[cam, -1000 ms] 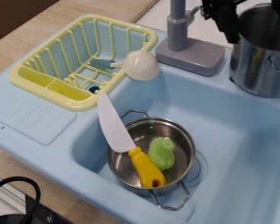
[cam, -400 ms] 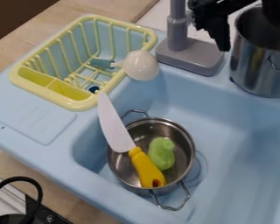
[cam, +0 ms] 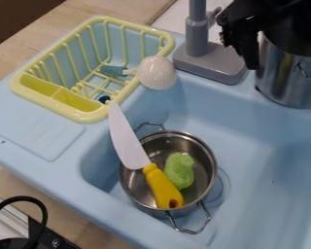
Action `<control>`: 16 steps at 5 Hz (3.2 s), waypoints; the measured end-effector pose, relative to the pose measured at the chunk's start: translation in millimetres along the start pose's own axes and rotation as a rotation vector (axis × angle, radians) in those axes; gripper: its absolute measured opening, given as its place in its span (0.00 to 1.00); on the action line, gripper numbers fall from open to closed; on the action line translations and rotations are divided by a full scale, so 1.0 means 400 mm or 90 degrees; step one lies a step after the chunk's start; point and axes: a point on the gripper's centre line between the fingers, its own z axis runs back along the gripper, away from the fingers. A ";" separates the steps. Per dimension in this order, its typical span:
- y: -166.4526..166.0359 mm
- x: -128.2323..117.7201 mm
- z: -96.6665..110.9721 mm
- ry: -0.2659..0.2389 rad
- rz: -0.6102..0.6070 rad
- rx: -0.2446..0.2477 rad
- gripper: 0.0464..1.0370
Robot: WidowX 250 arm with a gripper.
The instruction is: Move the silver pot into the bottom side
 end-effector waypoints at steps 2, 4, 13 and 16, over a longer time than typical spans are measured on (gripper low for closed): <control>0.002 -0.001 -0.022 0.017 0.023 -0.009 0.65; 0.012 -0.004 -0.035 0.028 0.031 0.012 0.14; 0.288 -0.040 0.238 -0.090 0.378 0.039 0.01; 0.427 0.006 0.215 -0.148 0.464 0.096 0.01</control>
